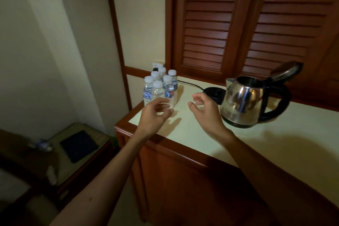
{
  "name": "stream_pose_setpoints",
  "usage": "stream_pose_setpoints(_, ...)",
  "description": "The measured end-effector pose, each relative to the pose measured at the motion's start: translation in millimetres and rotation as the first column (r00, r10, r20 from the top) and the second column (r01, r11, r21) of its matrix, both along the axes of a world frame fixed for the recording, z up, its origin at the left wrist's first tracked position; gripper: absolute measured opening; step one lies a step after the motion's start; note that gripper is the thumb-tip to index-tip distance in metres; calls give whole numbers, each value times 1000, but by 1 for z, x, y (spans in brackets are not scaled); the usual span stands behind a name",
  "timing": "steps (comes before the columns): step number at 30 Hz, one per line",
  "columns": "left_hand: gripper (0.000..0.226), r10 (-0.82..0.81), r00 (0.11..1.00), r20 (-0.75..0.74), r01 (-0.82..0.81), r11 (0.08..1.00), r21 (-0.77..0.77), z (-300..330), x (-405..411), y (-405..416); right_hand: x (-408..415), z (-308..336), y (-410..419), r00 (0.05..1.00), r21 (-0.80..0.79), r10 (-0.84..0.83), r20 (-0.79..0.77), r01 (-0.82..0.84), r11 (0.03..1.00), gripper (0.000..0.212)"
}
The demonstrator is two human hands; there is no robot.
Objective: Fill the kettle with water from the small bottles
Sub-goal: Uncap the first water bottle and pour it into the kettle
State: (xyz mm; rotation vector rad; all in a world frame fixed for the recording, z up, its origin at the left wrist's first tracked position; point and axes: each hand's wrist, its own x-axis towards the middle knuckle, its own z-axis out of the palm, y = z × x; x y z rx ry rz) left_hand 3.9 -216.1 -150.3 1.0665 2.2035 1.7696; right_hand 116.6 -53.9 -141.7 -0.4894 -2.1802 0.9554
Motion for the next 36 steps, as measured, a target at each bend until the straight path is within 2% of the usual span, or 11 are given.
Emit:
stream_pose_setpoints(3,20,165,986,-14,-165,986,23,-5,-27,-20,-35,20,-18,998,62,60,-23,-58,996,28)
stream_pose_setpoints(6,29,186,982,7,-186,981,-57,-12,-45,-26,-63,43,-32,996,108,90,-14,-88,990,31)
stream_pose_setpoints(9,43,94,995,20,-91,985,-147,-21,-52,-22,-83,55,-36,980,251,125,155,-162,954,38)
stream_pose_setpoints(12,53,60,997,40,-53,988,-145,-31,-60,-19,-94,59,-38,947,320,95,307,-196,927,37)
stream_pose_setpoints(19,61,-89,994,58,96,987,-132,-37,-63,0,-83,66,-34,963,352,23,267,-120,928,22)
stream_pose_setpoints(24,47,-210,977,17,211,967,-145,-42,-42,32,-42,74,-18,933,305,-51,356,-64,950,21)
stream_pose_setpoints(29,52,-395,915,78,402,904,-142,-37,-7,75,7,81,-1,896,266,-111,430,-9,964,13)
stream_pose_setpoints(33,60,-492,865,97,501,855,-137,-34,23,104,39,83,19,856,358,-306,418,154,921,23)
stream_pose_setpoints(36,59,-536,840,78,542,829,-140,-38,36,122,50,84,31,805,391,-372,462,191,900,26)
